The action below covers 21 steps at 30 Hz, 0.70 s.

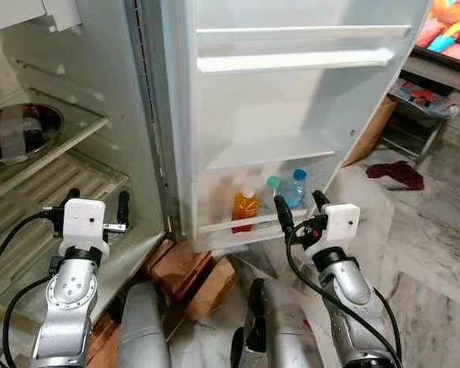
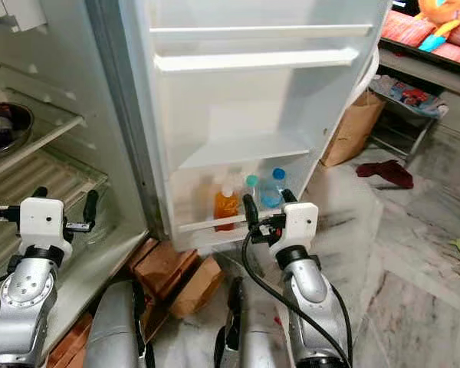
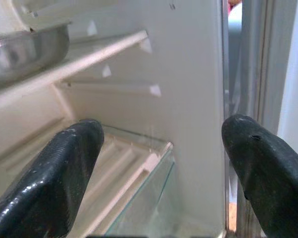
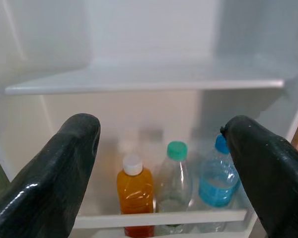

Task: Restocking fridge

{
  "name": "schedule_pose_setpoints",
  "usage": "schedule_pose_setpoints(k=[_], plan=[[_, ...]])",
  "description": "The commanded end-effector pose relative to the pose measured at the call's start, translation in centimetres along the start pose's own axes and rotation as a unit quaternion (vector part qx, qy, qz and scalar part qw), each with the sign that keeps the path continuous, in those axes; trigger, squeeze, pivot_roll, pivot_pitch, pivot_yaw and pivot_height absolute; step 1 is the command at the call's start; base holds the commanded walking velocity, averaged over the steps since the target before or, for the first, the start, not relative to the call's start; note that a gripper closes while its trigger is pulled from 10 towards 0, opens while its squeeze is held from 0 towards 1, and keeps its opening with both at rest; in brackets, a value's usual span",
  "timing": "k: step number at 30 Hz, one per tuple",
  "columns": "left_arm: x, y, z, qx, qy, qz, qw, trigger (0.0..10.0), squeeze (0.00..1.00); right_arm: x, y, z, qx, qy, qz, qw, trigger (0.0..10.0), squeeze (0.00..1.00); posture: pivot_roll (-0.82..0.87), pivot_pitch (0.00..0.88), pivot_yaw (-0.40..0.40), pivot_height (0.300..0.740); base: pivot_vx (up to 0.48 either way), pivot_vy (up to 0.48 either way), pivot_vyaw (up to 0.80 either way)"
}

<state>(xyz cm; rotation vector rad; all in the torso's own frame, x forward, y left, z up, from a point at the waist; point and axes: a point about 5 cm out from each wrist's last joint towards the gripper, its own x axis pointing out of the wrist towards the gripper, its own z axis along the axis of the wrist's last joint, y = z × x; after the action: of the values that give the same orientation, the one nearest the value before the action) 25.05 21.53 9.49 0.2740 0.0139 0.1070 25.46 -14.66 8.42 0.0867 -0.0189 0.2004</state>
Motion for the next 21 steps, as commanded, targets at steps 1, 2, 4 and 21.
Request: schedule_pose_setpoints(k=[1,2,4,21], plan=[[0.3,-0.7,0.1,0.001,-0.005,-0.008,1.000,10.0,0.00,0.4,-0.6,0.8,-0.007,-0.010,-0.011,1.000,10.0,0.00,0.04,0.000,-0.074,0.635,0.000,0.000,0.00],[0.6,-1.2,0.0,0.001,-0.005,-0.016,1.000,10.0,0.00,0.7,-0.7,0.7,-0.006,-0.008,-0.012,1.000,10.0,0.00,0.04,0.000,-0.071,0.645,0.000,0.000,0.00],[0.9,-1.8,0.0,0.002,-0.004,-0.026,1.000,10.0,0.00,1.0,-0.8,0.4,-0.009,-0.001,-0.014,1.000,10.0,0.00,0.05,0.000,-0.070,0.655,0.000,0.000,0.00],[2.3,-3.1,-0.7,0.033,0.011,-0.031,0.999,10.0,0.00,1.8,-2.9,-0.7,0.012,0.034,-0.067,0.997,10.0,0.00,0.05,0.000,-0.091,0.740,0.000,0.000,0.00]])
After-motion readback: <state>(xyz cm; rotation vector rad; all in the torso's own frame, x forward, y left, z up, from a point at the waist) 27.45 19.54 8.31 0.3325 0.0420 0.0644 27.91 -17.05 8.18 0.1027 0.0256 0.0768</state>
